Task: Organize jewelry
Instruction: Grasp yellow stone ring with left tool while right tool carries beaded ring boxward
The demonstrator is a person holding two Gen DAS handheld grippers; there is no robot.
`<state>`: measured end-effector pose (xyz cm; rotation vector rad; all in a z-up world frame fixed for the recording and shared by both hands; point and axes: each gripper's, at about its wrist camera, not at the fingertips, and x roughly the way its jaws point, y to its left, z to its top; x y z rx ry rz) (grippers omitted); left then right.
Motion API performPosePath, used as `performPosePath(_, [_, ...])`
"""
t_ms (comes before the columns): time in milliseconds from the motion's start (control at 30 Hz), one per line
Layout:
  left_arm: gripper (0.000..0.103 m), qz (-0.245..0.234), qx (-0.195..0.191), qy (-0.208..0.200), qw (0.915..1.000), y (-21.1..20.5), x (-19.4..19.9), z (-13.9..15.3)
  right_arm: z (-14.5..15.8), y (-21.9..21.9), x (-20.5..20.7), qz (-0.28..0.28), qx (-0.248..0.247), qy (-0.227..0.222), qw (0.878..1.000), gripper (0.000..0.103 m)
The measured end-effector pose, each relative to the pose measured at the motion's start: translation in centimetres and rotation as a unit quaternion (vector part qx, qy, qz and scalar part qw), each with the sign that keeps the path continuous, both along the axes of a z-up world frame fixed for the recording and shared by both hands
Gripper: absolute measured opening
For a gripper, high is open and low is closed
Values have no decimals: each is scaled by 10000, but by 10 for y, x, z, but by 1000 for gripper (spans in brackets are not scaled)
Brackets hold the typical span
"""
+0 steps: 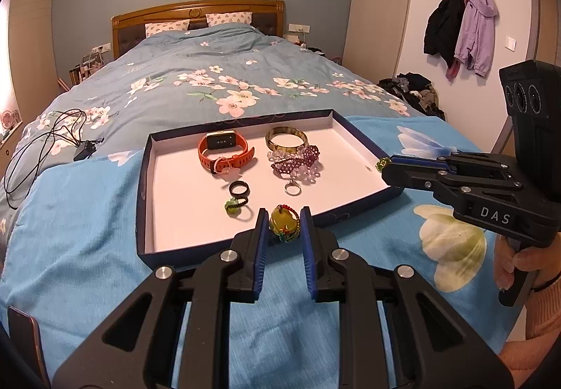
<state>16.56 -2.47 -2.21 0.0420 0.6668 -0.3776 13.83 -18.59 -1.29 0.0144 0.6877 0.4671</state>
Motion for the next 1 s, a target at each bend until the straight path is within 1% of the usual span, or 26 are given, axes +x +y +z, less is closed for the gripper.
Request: performPosePath(1000, [18, 141, 93, -81, 9998, 1, 29, 3, 5, 8, 20, 25, -72, -50, 10000, 7])
